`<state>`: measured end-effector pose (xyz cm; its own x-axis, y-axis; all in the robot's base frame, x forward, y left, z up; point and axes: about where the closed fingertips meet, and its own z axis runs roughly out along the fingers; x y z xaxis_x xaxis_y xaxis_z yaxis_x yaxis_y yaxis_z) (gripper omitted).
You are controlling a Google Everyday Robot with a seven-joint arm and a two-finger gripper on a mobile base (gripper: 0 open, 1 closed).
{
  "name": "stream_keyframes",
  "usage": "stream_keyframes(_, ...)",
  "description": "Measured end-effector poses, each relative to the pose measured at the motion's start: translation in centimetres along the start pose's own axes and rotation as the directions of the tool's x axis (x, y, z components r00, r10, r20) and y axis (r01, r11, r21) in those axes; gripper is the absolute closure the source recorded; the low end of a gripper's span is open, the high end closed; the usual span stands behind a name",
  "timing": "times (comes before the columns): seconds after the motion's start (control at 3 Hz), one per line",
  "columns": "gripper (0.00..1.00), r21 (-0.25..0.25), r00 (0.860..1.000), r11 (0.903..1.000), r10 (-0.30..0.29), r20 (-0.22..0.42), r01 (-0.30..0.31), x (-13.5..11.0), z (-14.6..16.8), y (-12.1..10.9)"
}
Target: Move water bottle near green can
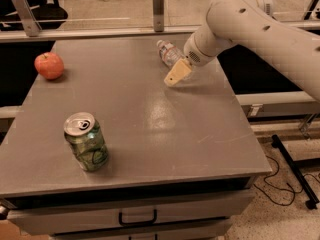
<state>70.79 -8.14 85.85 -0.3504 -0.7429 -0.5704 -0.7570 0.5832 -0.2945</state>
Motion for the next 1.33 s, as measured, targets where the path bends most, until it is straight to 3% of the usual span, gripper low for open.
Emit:
stream_keyframes(0.33, 0.42, -0.002, 0.999, 0.9994, 0.034, 0.013, -0.034, 0.2, 0.7, -0.8)
stream_keyframes(0.67, 0.64, -0.031, 0.999, 0.9994, 0.017, 0.047, -0.016, -0.7, 0.1, -0.4)
stream_keyframes(1.0, 0.88, -0.139, 0.995, 0.9886, -0.047, 0.083, 0.058, -1.3, -1.5, 3.4)
stream_keyframes(1.33, 1.00, -0.291, 0.982, 0.9429, -0.124, 0.145, 0.162, -1.7, -4.5, 8.9)
